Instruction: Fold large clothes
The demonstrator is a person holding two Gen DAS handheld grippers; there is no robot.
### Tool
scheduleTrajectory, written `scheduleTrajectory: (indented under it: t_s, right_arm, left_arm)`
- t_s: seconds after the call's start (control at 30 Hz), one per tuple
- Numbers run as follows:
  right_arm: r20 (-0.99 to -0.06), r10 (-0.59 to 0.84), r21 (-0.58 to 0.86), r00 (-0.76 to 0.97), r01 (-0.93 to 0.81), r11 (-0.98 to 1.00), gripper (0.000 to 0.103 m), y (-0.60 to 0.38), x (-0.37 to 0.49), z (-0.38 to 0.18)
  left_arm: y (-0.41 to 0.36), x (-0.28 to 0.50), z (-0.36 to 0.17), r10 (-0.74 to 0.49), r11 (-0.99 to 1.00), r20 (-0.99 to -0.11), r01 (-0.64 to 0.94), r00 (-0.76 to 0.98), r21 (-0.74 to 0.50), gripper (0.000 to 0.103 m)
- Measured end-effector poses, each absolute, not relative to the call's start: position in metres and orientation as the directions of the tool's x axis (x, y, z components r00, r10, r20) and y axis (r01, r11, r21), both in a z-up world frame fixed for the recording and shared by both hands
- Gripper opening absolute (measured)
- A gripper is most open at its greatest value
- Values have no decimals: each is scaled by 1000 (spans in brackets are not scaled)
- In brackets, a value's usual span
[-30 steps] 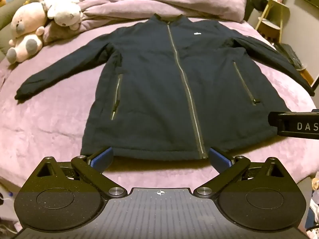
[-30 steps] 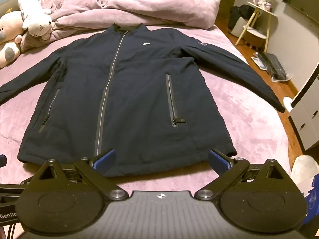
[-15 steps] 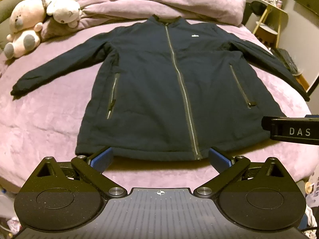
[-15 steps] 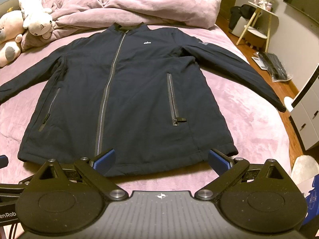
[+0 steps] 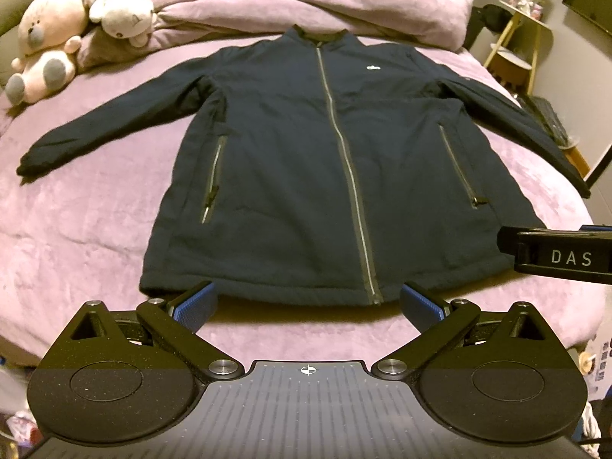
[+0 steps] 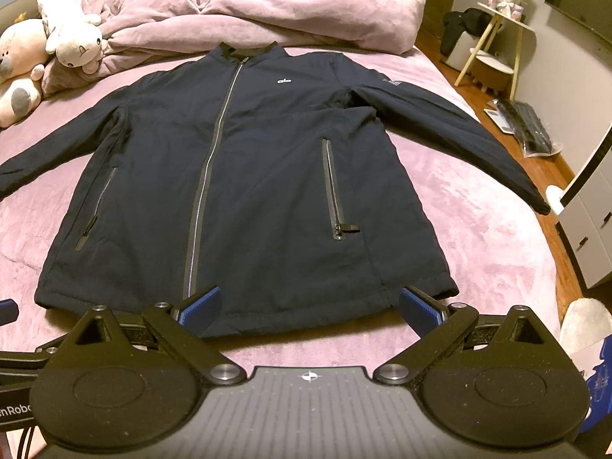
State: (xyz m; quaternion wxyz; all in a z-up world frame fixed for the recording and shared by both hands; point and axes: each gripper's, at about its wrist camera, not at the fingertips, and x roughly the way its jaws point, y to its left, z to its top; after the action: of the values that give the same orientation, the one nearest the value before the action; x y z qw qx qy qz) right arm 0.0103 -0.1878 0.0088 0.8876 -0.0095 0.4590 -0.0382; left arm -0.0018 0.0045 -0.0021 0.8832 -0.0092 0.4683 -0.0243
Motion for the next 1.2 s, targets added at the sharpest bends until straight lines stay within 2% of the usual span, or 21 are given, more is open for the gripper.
scheduleTrajectory:
  t_s: [1.2]
  right_arm:
    - [-815, -75, -49, 575, 60, 997, 99, -188, 10, 8]
  left_arm:
    - [5, -4, -3, -74, 997, -833, 32, 548, -68, 103]
